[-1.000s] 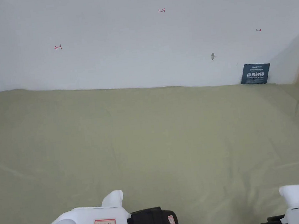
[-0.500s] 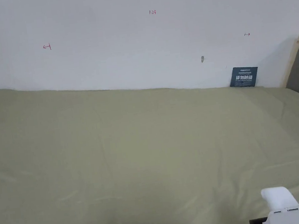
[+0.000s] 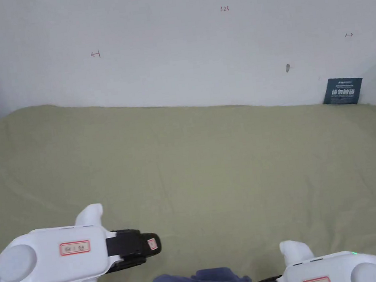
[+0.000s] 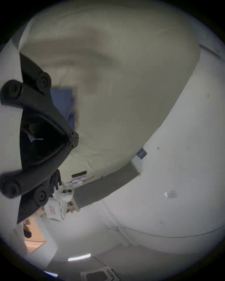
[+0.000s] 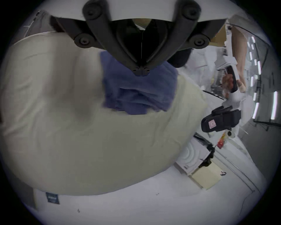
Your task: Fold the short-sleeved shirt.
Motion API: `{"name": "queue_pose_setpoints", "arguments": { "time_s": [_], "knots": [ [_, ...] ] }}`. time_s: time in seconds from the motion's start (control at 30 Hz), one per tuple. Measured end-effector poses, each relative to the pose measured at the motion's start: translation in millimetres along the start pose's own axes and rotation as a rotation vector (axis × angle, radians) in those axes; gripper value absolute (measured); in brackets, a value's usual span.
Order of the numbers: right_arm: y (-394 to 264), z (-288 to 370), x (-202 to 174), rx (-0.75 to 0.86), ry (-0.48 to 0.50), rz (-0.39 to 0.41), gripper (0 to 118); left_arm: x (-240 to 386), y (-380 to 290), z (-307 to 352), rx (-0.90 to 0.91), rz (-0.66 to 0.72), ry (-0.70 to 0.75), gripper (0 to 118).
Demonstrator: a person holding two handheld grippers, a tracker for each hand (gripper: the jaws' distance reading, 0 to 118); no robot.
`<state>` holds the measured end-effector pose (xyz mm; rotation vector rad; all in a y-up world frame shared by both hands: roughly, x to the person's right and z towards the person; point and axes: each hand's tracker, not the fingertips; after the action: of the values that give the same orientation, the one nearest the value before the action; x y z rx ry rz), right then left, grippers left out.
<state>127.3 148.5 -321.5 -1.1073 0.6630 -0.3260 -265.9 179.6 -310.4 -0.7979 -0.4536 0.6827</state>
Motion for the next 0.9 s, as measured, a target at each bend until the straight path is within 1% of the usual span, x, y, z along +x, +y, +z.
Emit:
{"name": "queue_pose_setpoints", "arguments": {
  "time_s": [0.1, 0.13, 0.17, 0.2, 0.27, 0.3, 0.33, 0.37, 0.4, 0.43, 0.5, 0.53, 0.6, 0.67, 0.77, 0.8, 0.87, 0.9],
  "knots": [
    [5, -35, -5, -0.055, 0.04, -0.022, 0, -24, -9, 16, -0.014, 0.022, 0.028, 0],
    [6, -46, -3, -0.082, 0.034, -0.042, 0, -28, -14, 17, -0.028, 0.032, 0.034, 0],
    [7, -59, -1, -0.114, 0.016, -0.062, 0, -34, -19, 17, -0.054, 0.041, 0.033, 0],
    [7, -73, 5, -0.149, -0.005, -0.051, 0, -39, -24, 17, -0.079, 0.049, 0.022, 0],
    [1, -91, 20, -0.186, -0.122, -0.039, 0, -50, -31, 13, -0.116, 0.065, -0.008, 0],
    [-3, -94, 30, -0.166, -0.062, -0.054, 0, -54, -34, 12, -0.124, 0.071, -0.015, 0],
    [-6, -88, 36, -0.118, 0.039, -0.138, 0, -58, -37, 12, -0.127, 0.078, -0.021, 0],
    [-9, -84, 40, -0.116, 0.022, -0.155, 0, -63, -39, 10, -0.146, 0.088, -0.043, 1],
    [-10, -82, 40, -0.118, 0.019, -0.126, 0, -68, -40, 7, -0.17, 0.099, -0.076, 5],
    [-9, -82, 37, -0.117, 0.011, -0.103, 0, -72, -40, 2, -0.191, 0.106, -0.094, 29],
    [-9, -82, 31, -0.119, 0.0, -0.086, 0, -77, -40, -13, -0.267, 0.12, -0.117, 101],
    [-8, -82, 31, -0.122, -0.004, -0.084, 0, -88, -40, -22, -0.298, 0.113, -0.115, 118],
    [-8, -83, 30, -0.126, -0.009, -0.08, 0, -96, -43, -34, -0.288, 0.1, -0.147, 118],
    [-7, -83, 29, -0.128, -0.012, -0.079, 0, -101, -47, -50, -0.339, 0.143, -0.199, 118],
    [-7, -84, 25, -0.13, -0.027, -0.073, 0, -113, -57, -76, -0.425, 0.209, -0.147, 118],
    [-7, -84, 24, -0.132, -0.031, -0.066, 0, -115, -61, -80, -0.423, 0.204, -0.176, 118],
    [-7, -85, 22, -0.13, -0.042, -0.053, 0, -113, -60, -84, -0.336, 0.175, -0.31, 118],
    [-7, -85, 20, -0.13, -0.046, -0.051, 0, -114, -60, -89, -0.335, 0.198, -0.324, 118]
  ]
}}
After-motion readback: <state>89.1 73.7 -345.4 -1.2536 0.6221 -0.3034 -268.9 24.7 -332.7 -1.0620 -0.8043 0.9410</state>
